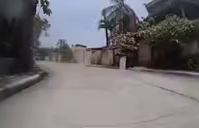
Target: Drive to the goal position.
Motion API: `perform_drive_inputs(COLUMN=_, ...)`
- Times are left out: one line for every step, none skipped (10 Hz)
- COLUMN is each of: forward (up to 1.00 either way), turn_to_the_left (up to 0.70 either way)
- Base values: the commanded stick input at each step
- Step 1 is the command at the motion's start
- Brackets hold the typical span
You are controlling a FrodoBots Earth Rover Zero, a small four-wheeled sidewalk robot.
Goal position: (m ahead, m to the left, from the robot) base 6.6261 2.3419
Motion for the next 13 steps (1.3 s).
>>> perform_drive_inputs(forward=1.0, turn_to_the_left=0.0)
perform_drive_inputs(forward=1.0, turn_to_the_left=0.0)
perform_drive_inputs(forward=1.0, turn_to_the_left=0.0)
perform_drive_inputs(forward=1.0, turn_to_the_left=-0.01)
perform_drive_inputs(forward=1.0, turn_to_the_left=0.01)
perform_drive_inputs(forward=1.0, turn_to_the_left=0.08)
perform_drive_inputs(forward=1.0, turn_to_the_left=0.16)
perform_drive_inputs(forward=1.0, turn_to_the_left=0.0)
perform_drive_inputs(forward=1.0, turn_to_the_left=0.0)
perform_drive_inputs(forward=1.0, turn_to_the_left=0.0)
perform_drive_inputs(forward=1.0, turn_to_the_left=0.0)
perform_drive_inputs(forward=1.0, turn_to_the_left=0.0)
perform_drive_inputs(forward=1.0, turn_to_the_left=0.0)
